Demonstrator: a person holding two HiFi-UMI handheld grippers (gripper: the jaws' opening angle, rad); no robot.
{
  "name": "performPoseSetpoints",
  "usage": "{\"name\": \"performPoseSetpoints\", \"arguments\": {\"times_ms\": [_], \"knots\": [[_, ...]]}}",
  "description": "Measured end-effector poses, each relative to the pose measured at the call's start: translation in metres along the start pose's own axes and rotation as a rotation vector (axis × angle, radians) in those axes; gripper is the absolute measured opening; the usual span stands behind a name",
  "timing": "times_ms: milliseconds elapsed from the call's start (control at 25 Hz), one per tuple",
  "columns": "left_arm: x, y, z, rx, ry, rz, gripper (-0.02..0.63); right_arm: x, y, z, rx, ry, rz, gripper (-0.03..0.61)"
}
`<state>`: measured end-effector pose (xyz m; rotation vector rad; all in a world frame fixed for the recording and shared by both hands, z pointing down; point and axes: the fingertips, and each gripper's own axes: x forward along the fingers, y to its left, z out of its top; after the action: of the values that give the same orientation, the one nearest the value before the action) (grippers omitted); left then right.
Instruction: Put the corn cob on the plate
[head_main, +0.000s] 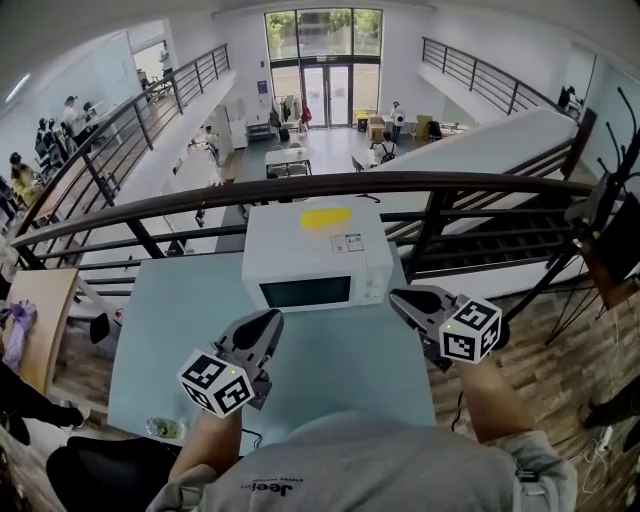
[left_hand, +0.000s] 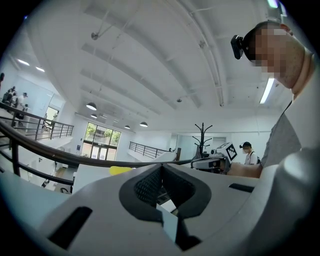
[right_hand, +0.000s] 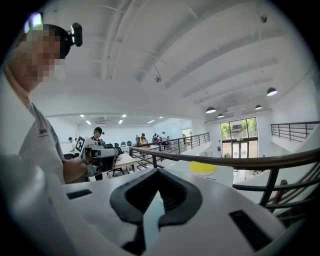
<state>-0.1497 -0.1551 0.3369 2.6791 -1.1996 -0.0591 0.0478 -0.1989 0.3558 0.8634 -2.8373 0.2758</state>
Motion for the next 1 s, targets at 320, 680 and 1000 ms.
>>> {"name": "performPoseSetpoints", "arguments": {"times_ms": [320,680,1000], "knots": [[-0.02,-0.019,-0.003,0.017,-0.001,0.018,0.018,-0.023,0.02,-0.012,0.011,0.0,-0.01,0.017],[-0.043,-0.042,-0.007,0.018,-0.001,0.018,0.018,-0.04,0.042,-0.015,0.003,-0.006,-0.004,0.017],[-0.061,-0.041,-0.013,0.007,-0.003,0.053,0.018,-0.05,0.047,-0.017,0.005,-0.013,-0.015,0.017]]}}
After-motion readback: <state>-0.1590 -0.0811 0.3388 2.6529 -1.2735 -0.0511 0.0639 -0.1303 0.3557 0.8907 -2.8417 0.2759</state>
